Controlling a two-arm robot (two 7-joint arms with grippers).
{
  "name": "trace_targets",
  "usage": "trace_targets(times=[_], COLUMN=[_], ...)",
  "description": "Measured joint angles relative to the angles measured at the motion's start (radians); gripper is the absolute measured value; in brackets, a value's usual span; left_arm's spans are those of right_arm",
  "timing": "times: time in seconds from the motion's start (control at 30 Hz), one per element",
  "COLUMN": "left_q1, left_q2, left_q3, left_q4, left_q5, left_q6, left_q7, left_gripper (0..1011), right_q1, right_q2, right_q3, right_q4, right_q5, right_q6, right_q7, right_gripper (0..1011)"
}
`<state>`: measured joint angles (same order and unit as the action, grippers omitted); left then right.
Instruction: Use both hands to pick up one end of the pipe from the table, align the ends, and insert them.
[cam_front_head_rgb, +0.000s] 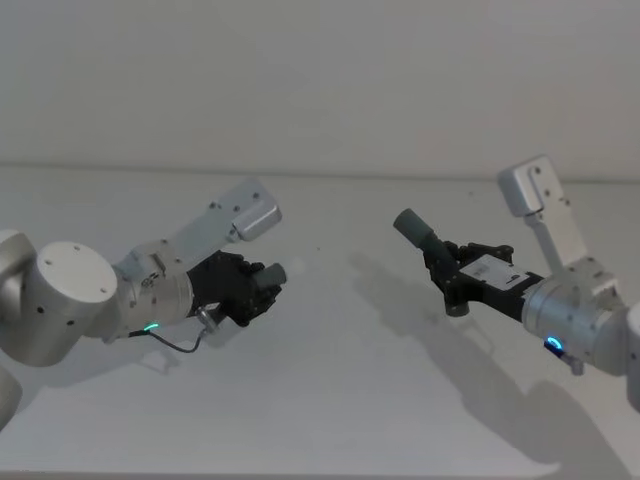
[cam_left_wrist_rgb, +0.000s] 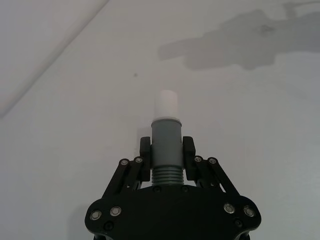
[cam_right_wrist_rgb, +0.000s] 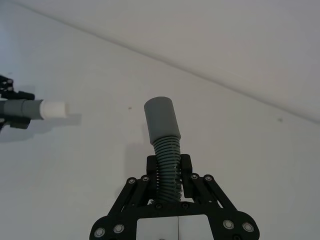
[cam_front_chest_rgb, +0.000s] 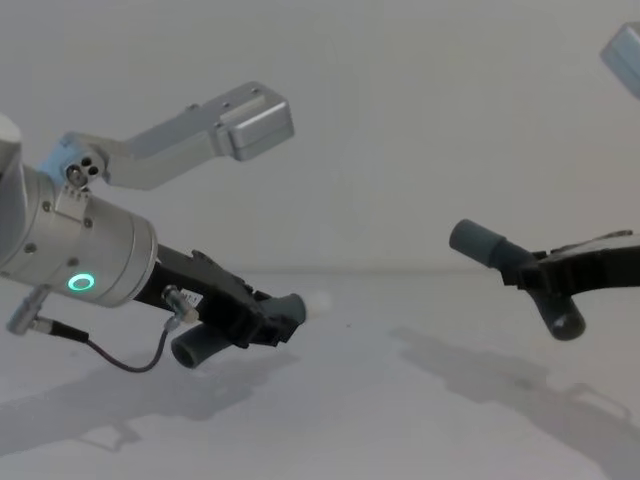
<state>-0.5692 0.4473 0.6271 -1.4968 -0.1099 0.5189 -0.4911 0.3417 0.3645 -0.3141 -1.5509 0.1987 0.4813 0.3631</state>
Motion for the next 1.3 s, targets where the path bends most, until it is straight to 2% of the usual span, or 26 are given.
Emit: trace_targets(times=[0.47,0.7,0.97,1.3], left_q1=[-0.018,-0.041,-0.078,-0.108], left_q2=[0.053,0.087,0.116,0.129], left_q3=[0.029,0.051,0.085,0.111], left_q4=[-0.023,-0.024,-0.011,0.002], left_q5=[0.018,0.023,0.028,0.028], left_q6=[-0.079,-0.129,-0.187,-0.234], left_q7=[-0.101,-0.178,-0.271,-0.334], left_gripper=[365,365,365,365], right_q1=[0.005,0.013,0.02,0.022], right_q2=[0.144,0.214,0.269,0.315], right_q3=[-0.002,-0.015,-0.032,-0.059], right_q4=[0.039,0.058,0.057,0.021], right_q5=[0.028,0.036,0.043,0.049], right_q6=[-0.149,-0.22,-0.292,-0.361], right_q7=[0.201,0.302,0.391,0.474], right_gripper=[274,274,274,274])
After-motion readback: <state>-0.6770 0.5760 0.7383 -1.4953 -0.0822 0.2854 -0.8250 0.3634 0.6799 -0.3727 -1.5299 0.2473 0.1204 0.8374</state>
